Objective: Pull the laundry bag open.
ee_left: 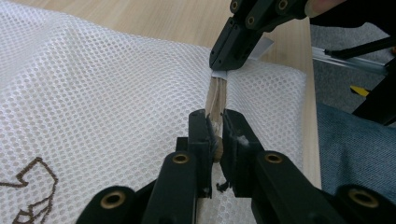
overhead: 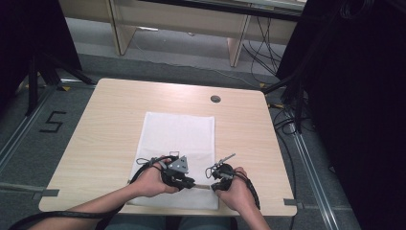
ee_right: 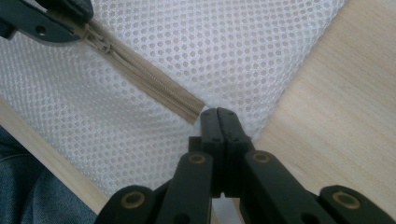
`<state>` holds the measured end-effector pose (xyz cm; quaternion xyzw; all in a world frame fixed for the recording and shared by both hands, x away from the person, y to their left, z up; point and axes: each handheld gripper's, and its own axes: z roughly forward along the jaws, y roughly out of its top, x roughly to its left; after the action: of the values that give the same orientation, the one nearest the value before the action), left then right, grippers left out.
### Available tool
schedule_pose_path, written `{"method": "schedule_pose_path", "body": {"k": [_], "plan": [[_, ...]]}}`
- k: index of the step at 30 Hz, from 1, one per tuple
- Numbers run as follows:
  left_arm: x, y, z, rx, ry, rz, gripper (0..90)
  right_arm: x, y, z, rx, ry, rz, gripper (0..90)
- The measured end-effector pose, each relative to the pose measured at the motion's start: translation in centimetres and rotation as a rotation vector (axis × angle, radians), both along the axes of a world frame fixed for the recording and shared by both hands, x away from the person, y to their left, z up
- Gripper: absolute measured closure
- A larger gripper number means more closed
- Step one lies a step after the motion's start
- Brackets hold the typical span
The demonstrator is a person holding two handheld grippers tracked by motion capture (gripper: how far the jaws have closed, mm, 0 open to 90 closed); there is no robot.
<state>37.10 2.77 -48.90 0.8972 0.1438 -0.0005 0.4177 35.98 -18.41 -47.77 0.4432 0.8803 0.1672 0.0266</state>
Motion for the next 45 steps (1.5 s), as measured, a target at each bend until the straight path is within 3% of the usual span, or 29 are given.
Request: {"method": "schedule_pose_path", "body": {"k": [3,4,14,15,19,28,36,41,44,45], "plan": [[0.0,0.1,0.0,0.002,0.002,0.004,82.0,-0.1,0.1,0.1,-0.001,0.019,-0.032,90.0],[0.0,0.1,0.1,0.011,-0.008,-0.002,82.0,0.0,0.0,0.1,-0.011,0.001,-0.012,90.0],[0.1,0.5,0.1,-0.007,0.004,0.002,81.9,0.0,-0.1,0.0,-0.011,-0.006,-0.003,90.0],[0.1,0.5,0.1,-0.007,0.003,0.003,82.0,-0.1,0.0,0.1,-0.002,0.014,-0.025,90.0],[0.1,0.6,0.1,-0.003,0.003,0.001,82.0,0.1,-0.1,-0.1,-0.016,-0.013,-0.003,90.0],[-0.1,0.8,0.3,0.002,-0.004,-0.002,82.0,0.1,-0.1,-0.1,-0.017,-0.013,-0.004,90.0],[-0.1,1.2,0.4,-0.005,-0.002,0.003,82.0,-0.1,0.1,0.1,-0.001,0.019,-0.031,90.0],[-0.2,1.3,0.5,0.001,-0.01,0.002,82.0,0.0,-0.1,-0.1,-0.014,-0.011,-0.003,90.0],[-0.1,1.5,0.6,0.001,-0.016,-0.008,82.0,0.0,0.0,0.1,-0.009,0.0,-0.01,90.0],[-0.2,1.6,0.5,0.003,-0.001,0.01,82.0,0.0,0.0,0.1,-0.01,0.0,-0.01,90.0]]}}
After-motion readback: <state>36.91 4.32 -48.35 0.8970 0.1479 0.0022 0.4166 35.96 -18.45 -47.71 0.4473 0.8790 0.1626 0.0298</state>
